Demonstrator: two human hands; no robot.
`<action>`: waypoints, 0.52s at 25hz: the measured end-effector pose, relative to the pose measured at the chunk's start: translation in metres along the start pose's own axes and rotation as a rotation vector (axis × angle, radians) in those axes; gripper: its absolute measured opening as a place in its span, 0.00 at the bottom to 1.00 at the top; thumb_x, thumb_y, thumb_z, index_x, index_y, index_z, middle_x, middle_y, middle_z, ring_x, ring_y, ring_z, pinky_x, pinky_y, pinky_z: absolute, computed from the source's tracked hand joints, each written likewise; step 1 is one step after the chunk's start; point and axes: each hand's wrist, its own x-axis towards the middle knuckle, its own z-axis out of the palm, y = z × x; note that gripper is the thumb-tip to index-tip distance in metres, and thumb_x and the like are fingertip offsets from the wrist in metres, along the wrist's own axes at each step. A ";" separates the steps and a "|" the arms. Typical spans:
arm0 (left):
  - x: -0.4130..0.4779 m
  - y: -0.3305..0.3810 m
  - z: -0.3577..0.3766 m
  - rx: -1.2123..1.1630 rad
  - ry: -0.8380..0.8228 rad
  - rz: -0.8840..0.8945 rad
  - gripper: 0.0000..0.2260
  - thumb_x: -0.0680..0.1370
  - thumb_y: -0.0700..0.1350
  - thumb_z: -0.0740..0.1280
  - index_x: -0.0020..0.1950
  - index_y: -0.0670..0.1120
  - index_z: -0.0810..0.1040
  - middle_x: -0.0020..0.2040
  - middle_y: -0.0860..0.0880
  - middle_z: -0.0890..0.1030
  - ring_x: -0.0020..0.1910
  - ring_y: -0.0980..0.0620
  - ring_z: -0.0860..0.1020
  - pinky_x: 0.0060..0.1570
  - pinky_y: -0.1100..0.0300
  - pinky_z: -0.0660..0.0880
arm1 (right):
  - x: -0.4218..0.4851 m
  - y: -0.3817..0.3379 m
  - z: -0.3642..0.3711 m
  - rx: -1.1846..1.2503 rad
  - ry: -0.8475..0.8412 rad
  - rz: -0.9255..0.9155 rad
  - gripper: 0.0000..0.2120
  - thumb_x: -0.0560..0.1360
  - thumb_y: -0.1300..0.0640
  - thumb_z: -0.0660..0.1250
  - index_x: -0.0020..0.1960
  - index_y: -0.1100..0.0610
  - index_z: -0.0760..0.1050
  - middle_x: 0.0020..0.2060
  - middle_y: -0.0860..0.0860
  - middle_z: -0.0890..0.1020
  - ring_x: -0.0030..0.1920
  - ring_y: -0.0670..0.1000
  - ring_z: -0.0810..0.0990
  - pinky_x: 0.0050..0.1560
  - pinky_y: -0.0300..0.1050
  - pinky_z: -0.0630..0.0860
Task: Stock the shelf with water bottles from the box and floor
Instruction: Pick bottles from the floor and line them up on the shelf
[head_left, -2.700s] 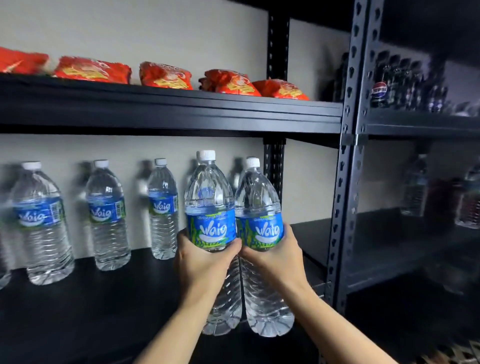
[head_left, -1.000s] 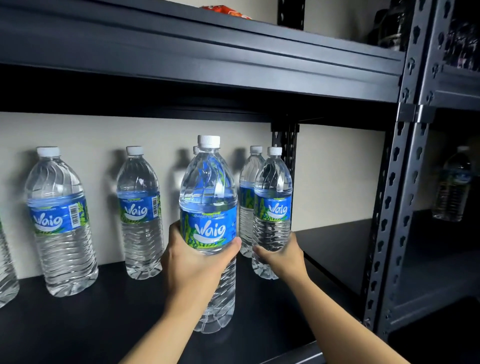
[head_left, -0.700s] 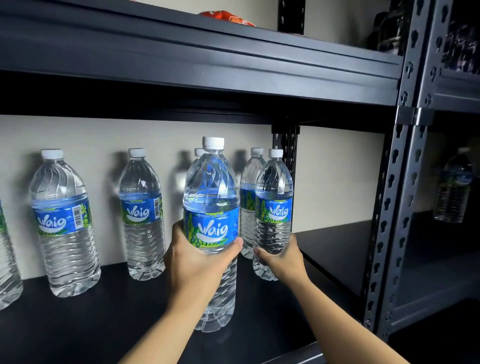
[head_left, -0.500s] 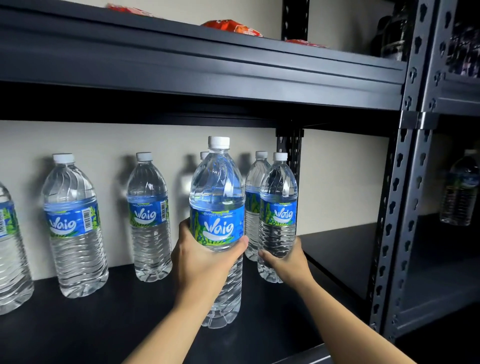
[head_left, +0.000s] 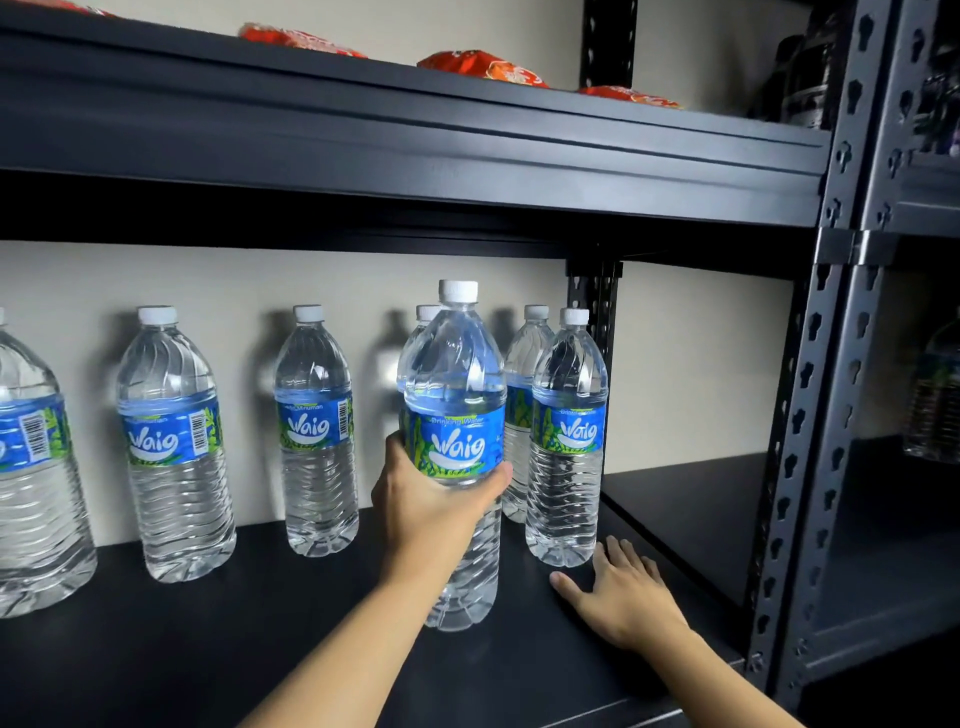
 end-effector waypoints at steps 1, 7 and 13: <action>0.004 0.000 0.005 0.011 0.011 0.007 0.30 0.57 0.52 0.84 0.53 0.48 0.73 0.46 0.53 0.81 0.44 0.51 0.78 0.42 0.63 0.69 | 0.001 0.000 0.000 -0.008 0.006 -0.005 0.42 0.76 0.29 0.50 0.80 0.57 0.54 0.80 0.56 0.54 0.80 0.54 0.49 0.79 0.52 0.48; 0.029 -0.008 0.031 0.020 0.062 0.024 0.32 0.57 0.54 0.83 0.55 0.47 0.73 0.51 0.48 0.83 0.51 0.46 0.81 0.47 0.60 0.74 | 0.005 0.002 0.001 -0.039 0.031 -0.025 0.43 0.76 0.29 0.51 0.80 0.57 0.54 0.80 0.55 0.54 0.80 0.54 0.49 0.79 0.52 0.48; 0.028 -0.038 0.040 0.067 0.039 -0.040 0.33 0.58 0.55 0.83 0.56 0.45 0.73 0.52 0.47 0.83 0.53 0.44 0.80 0.48 0.57 0.75 | 0.007 0.003 0.002 -0.014 0.022 -0.032 0.44 0.75 0.29 0.53 0.80 0.57 0.53 0.80 0.55 0.54 0.81 0.53 0.48 0.78 0.52 0.47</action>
